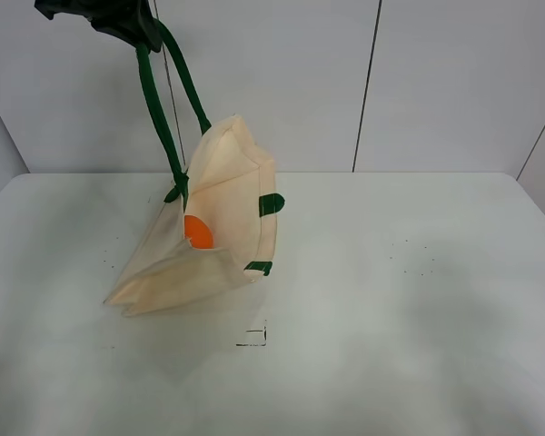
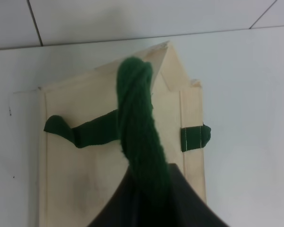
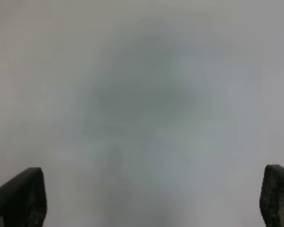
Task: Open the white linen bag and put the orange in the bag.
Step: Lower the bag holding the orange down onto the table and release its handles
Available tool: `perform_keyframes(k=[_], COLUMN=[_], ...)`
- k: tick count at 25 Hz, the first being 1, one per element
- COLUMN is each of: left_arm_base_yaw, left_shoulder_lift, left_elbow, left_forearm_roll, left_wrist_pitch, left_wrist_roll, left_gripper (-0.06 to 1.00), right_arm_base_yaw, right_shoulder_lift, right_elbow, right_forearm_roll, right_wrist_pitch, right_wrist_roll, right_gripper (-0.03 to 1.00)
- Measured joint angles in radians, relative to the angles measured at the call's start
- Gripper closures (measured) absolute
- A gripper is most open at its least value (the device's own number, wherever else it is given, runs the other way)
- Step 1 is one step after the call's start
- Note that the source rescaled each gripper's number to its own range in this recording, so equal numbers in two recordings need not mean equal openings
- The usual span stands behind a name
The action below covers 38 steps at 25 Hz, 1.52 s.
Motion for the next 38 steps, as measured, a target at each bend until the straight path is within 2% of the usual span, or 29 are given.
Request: perform_keyframes(k=[5,12,20,24,26,27,29,31,33,36,38], left_arm_base_yaw=[0.000,0.000,0.000,0.000,0.000,0.000,0.000,0.000,0.000,0.000,0.003], left_shoulder_lift=[0.000,0.016,0.214,0.302,0.312,0.313,0.313,0.313,0.313,0.313,0.313], left_elbow=[0.037,0.136,0.193,0.196,0.196,0.196,0.196,0.196,0.196,0.196,0.196], left_forearm_roll=[0.000,-0.010,-0.173,-0.196,-0.196,-0.196,-0.193,-0.156,-0.093,0.001,0.037], left_wrist_pitch=[0.000,-0.028,-0.093,-0.102,-0.107,-0.114,-0.130,-0.129,-0.119,-0.094,-0.086], left_wrist_roll=[0.000,0.000,0.019,0.070,0.076,0.078,0.083,0.085,0.075,0.054,0.048], left_gripper=[0.94,0.94,0.94,0.92,0.80,0.68,0.37,0.15,0.05,0.01,0.00], right_arm_base_yaw=[0.000,0.000,0.000,0.000,0.000,0.000,0.000,0.000,0.000,0.000,0.000], right_shoulder_lift=[-0.161,-0.170,-0.170,-0.170,-0.170,-0.170,-0.170,-0.170,-0.170,-0.170,-0.170], right_elbow=[0.000,-0.001,-0.001,-0.001,-0.001,-0.001,-0.001,-0.001,-0.001,-0.001,-0.001], right_forearm_roll=[0.002,0.007,0.009,0.010,0.010,0.010,0.010,0.010,0.010,0.010,0.010], right_wrist_pitch=[0.000,0.003,0.003,0.003,0.003,0.003,0.003,0.003,0.003,0.003,0.003], right_wrist_roll=[0.000,0.000,0.000,0.000,0.000,0.000,0.000,0.000,0.000,0.000,0.000], right_gripper=[-0.03,-0.03,-0.03,-0.03,-0.03,-0.03,-0.03,-0.03,-0.03,-0.03,-0.03])
